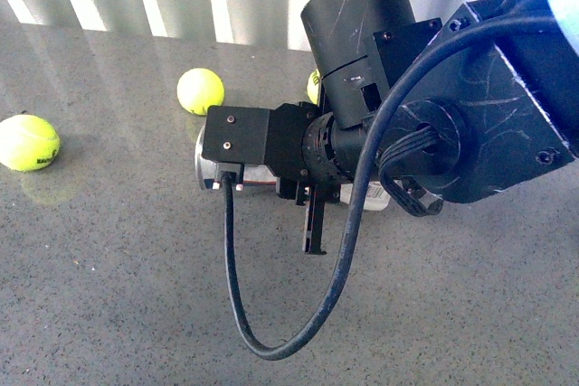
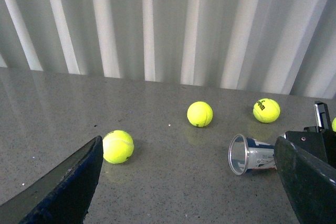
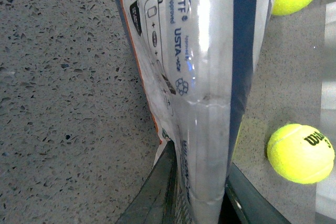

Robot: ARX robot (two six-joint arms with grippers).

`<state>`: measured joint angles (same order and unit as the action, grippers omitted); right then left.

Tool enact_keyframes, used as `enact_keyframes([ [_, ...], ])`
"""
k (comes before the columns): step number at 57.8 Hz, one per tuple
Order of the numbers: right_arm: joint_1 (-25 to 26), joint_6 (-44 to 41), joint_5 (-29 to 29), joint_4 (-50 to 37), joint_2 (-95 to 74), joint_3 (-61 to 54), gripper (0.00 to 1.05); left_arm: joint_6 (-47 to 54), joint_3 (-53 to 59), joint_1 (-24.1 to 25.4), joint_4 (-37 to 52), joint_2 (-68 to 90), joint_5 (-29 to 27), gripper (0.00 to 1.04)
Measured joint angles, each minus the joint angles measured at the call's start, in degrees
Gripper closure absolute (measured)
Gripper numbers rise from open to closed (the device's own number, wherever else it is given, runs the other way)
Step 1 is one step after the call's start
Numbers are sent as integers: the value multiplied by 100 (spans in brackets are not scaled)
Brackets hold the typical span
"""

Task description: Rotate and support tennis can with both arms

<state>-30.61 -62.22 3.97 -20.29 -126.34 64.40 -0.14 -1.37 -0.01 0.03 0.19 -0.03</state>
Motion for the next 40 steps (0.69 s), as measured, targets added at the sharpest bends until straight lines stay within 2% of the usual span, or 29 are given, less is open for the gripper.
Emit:
enact_keyframes([
  [12, 2, -404, -68, -240, -321, 234, 93, 0, 0, 0, 0, 0, 0, 7],
  [28, -107, -304, -170, -326, -420, 299, 94, 0, 0, 0, 0, 0, 0, 7],
  [33, -109, -304, -151, -286, -420, 299, 82, 0, 0, 0, 0, 0, 0, 7],
  [40, -105, -166, -125, -136, -417, 195, 55, 0, 0, 0, 0, 0, 0, 7],
])
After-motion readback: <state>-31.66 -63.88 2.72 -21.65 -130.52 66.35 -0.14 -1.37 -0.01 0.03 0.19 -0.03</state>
